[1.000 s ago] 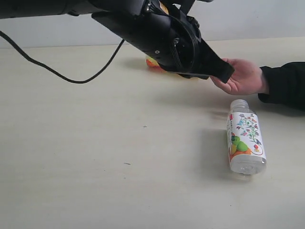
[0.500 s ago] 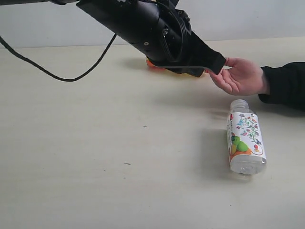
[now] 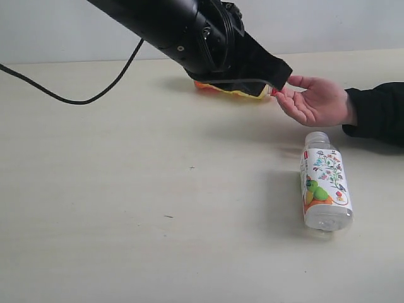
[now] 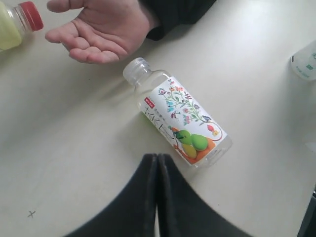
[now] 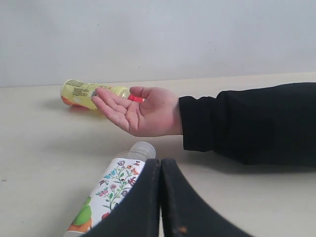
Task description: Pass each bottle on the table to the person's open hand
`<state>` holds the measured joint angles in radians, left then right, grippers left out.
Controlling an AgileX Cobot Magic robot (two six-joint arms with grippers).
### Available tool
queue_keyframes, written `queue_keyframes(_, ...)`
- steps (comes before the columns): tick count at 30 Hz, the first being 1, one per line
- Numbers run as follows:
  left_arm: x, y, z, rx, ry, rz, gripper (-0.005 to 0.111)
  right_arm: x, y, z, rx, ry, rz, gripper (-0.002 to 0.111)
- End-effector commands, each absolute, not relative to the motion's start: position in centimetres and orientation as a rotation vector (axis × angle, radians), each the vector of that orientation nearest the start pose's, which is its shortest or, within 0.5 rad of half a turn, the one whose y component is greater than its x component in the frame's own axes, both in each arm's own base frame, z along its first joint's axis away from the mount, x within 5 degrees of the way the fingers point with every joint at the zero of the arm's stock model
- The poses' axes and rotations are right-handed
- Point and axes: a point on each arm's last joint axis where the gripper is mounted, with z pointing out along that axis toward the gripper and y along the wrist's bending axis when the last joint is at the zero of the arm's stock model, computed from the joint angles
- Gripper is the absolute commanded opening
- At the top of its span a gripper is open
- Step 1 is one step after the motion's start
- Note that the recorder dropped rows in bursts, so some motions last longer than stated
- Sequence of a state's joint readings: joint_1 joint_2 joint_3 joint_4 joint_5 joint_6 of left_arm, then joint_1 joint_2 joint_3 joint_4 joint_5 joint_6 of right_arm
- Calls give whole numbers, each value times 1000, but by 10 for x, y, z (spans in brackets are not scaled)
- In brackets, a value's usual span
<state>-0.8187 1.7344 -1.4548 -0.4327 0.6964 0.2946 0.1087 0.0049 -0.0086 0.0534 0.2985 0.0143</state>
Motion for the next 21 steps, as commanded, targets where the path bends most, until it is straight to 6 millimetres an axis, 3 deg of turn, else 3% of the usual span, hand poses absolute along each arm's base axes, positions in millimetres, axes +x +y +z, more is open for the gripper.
queue_keyframes(1,242,-292,312,1026,2202,-714,0,54,7,191,-68,1745,113,0)
queue_keyframes(7,216,-251,310,940,2063,-655,0,56,6,210,35,1536,209,0)
queue_keyframes(15,169,-177,271,734,1890,-545,0,54,4,225,118,1369,297,0)
queue_keyframes(17,159,-164,262,714,1881,-534,0,53,3,231,200,1300,384,0)
queue_keyframes(21,143,-145,251,674,1878,-538,0,46,0,264,260,1165,479,0)
